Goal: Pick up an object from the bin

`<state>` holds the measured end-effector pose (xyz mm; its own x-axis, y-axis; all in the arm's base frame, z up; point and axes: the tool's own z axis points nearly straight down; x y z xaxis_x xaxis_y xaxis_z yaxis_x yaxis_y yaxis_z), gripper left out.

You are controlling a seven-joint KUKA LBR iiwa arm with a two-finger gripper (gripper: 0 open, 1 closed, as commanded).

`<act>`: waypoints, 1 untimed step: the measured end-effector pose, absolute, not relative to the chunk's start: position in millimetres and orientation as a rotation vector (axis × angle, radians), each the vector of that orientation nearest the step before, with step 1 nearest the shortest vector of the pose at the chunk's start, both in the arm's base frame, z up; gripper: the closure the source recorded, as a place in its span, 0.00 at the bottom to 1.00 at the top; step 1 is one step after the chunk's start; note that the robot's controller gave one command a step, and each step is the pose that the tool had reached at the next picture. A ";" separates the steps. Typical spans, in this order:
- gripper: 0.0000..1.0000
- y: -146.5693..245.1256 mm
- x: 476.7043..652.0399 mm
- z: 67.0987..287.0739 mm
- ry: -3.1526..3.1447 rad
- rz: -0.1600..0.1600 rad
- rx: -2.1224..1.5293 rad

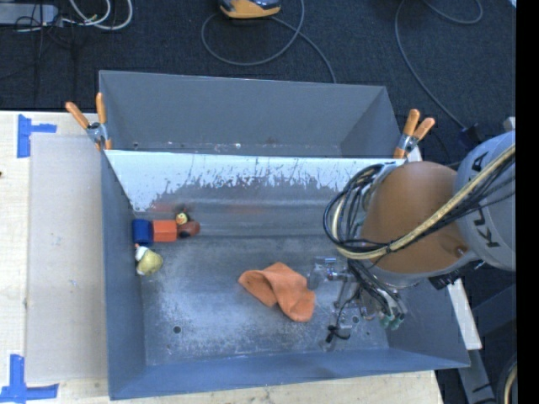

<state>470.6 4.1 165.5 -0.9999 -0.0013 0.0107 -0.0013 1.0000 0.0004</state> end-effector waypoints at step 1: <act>0.00 4.1 472.4 169.7 -3.139 -0.001 0.002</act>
Offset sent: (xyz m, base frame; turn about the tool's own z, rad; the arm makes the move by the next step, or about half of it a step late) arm 0.0112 0.0433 -0.0955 -0.0376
